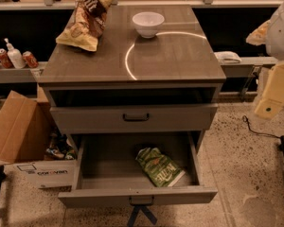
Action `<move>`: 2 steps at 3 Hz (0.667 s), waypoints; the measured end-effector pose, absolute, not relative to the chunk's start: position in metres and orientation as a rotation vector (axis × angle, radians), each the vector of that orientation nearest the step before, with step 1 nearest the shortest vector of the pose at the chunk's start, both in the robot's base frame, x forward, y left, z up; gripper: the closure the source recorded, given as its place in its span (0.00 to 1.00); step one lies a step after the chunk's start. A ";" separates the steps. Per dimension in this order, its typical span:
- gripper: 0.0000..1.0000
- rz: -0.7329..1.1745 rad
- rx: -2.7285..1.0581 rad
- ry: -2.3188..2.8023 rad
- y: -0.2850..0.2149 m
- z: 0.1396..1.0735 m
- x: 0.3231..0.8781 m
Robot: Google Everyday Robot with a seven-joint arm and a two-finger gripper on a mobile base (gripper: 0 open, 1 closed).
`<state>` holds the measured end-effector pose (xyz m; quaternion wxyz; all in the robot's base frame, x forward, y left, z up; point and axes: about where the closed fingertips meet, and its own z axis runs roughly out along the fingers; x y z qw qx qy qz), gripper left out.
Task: Pick green jalapeno chip bag from middle drawer and place on counter
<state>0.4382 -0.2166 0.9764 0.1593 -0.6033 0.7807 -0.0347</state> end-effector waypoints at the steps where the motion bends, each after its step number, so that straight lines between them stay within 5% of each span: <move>1: 0.00 -0.099 -1.724 2.231 -0.217 0.976 0.438; 2: 0.00 -0.078 -1.723 2.209 -0.217 0.975 0.440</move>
Offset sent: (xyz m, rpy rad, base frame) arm 0.0037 -0.0026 -0.0093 0.0474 0.0079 0.0266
